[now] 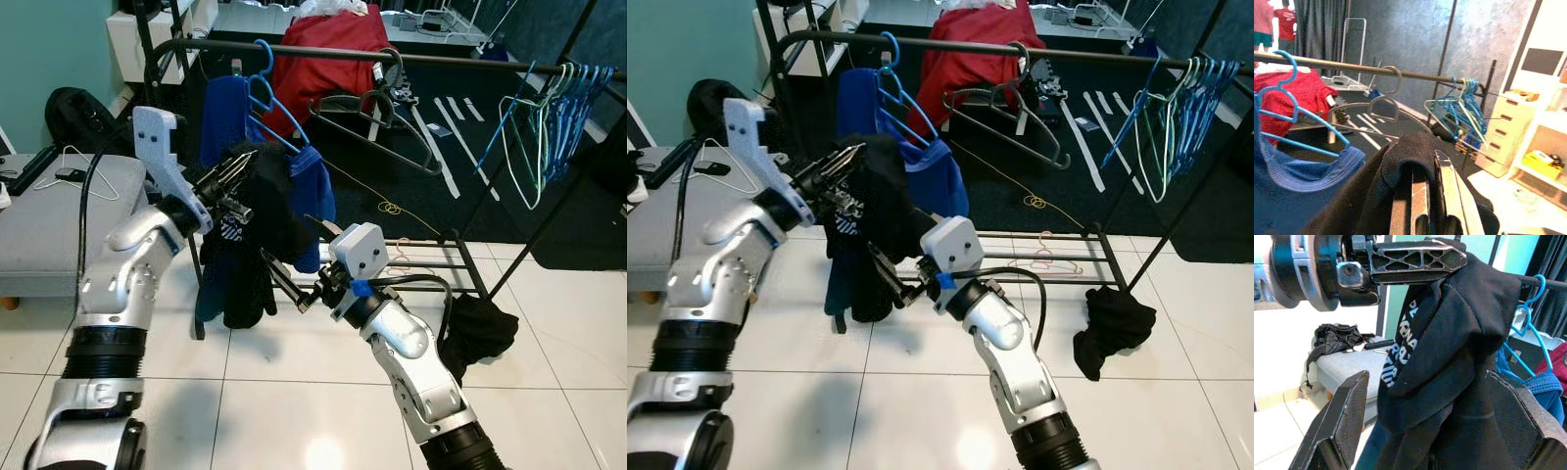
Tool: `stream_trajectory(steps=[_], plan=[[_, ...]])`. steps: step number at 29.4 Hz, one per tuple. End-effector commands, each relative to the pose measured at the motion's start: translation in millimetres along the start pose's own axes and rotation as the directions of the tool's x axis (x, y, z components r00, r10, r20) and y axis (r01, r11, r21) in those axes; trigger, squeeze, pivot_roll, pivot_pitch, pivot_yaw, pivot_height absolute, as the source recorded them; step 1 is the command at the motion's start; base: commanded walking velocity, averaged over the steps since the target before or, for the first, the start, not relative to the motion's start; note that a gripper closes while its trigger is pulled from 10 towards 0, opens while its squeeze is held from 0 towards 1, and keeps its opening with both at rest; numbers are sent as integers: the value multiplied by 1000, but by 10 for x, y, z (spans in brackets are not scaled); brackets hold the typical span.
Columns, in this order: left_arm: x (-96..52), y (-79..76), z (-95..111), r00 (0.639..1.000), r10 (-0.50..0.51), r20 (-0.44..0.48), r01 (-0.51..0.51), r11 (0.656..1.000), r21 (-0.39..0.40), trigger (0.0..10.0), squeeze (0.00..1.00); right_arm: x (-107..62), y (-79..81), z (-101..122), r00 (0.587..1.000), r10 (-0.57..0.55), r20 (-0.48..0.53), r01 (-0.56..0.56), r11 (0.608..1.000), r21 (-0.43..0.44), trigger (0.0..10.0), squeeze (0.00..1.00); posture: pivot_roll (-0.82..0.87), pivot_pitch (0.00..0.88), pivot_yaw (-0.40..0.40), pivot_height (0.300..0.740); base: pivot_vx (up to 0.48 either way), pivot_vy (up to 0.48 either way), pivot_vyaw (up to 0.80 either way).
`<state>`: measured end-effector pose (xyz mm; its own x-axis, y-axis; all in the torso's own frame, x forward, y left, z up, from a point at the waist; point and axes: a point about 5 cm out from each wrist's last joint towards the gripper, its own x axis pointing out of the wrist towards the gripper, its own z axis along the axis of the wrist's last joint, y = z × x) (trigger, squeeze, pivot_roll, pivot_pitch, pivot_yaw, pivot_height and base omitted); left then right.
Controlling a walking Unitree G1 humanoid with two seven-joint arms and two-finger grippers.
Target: Hang hanger
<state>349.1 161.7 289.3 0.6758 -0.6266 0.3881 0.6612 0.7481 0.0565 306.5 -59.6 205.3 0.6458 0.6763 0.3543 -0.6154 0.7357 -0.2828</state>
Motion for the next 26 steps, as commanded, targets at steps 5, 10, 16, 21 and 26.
stream_trajectory(steps=[5, 10, 16, 21, 26], plan=[[-226, 61, -321, 902, -190, -388, 319, 899, 301, 10000, 0, -139, 3, -45, 999, 39, -15, -39, 999, 21, 10000, 0, -5, 185, -19, 740, 0, 0, 0], [-254, 74, -351, 848, -187, -495, 447, 755, 480, 10000, 0, -218, -52, -77, 999, 31, -42, -30, 999, 9, 10000, 0, -4, 192, -19, 740, 0, 0, 0], [-224, 42, -305, 833, -197, -517, 523, 586, 618, 10000, 0, -280, -14, -208, 986, 93, -135, -93, 996, 10, 10000, 0, 0, 199, -19, 740, 0, 0, 0], [-167, 33, -192, 838, -228, -496, 537, 510, 672, 10000, 0, -360, 69, -370, 944, 200, -264, -204, 979, 11, 10000, 0, -1, 201, -20, 740, 0, 0, 0], [-136, 33, -90, 859, -259, -441, 511, 472, 718, 10000, 0, -493, 36, -581, 876, 218, -430, -225, 974, 36, 10000, 0, -1, 203, -18, 740, 0, 0, 0]])
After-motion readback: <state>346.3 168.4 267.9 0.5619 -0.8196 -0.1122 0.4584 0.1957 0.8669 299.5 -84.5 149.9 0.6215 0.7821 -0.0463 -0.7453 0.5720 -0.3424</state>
